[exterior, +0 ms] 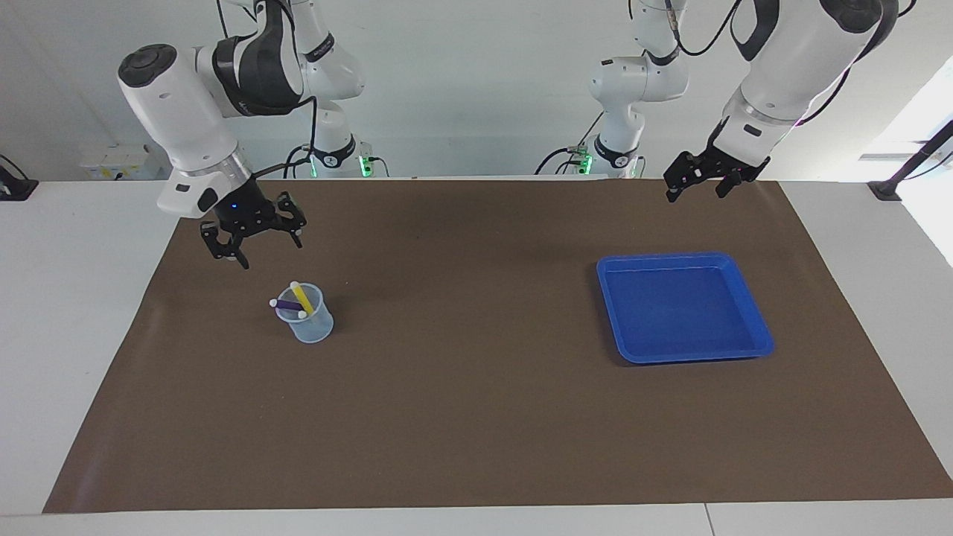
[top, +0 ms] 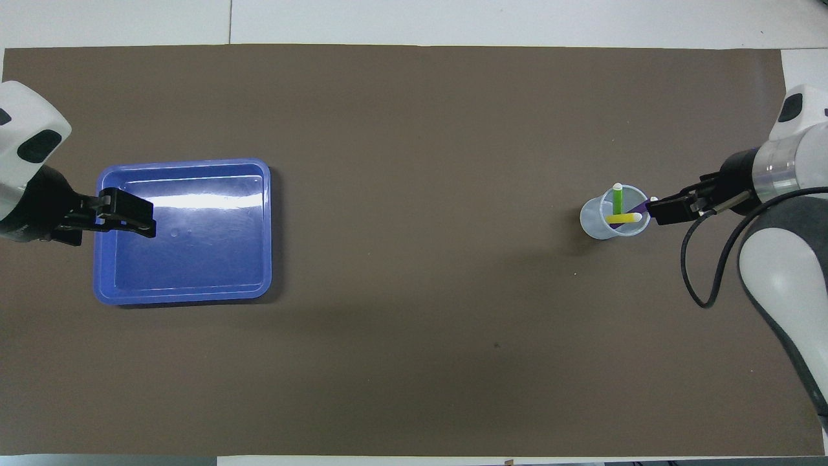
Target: Transfer and insert pens with both arms
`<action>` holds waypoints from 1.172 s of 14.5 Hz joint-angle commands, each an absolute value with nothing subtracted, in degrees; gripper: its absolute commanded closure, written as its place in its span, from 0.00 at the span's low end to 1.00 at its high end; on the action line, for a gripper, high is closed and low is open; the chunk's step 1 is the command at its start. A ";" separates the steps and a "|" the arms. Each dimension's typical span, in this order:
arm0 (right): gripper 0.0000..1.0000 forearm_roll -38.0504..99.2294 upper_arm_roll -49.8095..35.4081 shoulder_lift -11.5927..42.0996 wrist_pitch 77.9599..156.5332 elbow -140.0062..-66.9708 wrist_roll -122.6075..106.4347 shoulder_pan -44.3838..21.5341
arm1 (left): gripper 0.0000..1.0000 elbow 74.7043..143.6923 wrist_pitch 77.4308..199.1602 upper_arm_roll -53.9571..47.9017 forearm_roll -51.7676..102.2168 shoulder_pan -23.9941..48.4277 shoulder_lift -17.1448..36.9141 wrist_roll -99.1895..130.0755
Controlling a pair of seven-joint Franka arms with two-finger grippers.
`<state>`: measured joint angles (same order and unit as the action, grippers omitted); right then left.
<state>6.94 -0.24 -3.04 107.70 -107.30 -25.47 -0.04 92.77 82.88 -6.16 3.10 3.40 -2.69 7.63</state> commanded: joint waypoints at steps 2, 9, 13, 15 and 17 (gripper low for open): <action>0.00 4.76 -0.79 -2.73 92.60 -94.87 -17.08 -0.08 | 0.00 93.42 84.26 -5.63 1.49 4.04 -2.28 -0.61; 0.00 0.35 -0.97 -2.46 88.41 -95.17 -12.05 2.19 | 0.00 92.81 85.96 -3.78 1.49 4.66 -1.58 -0.18; 0.00 -1.49 0.87 -0.18 88.59 -94.13 -10.64 0.88 | 0.00 92.72 85.78 -3.51 1.41 5.28 -1.76 -0.09; 0.00 -1.49 0.79 -0.09 88.42 -93.78 -9.50 0.53 | 0.00 92.72 85.78 -3.52 1.41 4.66 -1.76 -0.09; 0.00 -1.49 1.05 -0.09 88.24 -93.52 -9.40 0.35 | 0.00 92.72 85.78 -3.52 1.41 4.66 -1.76 0.00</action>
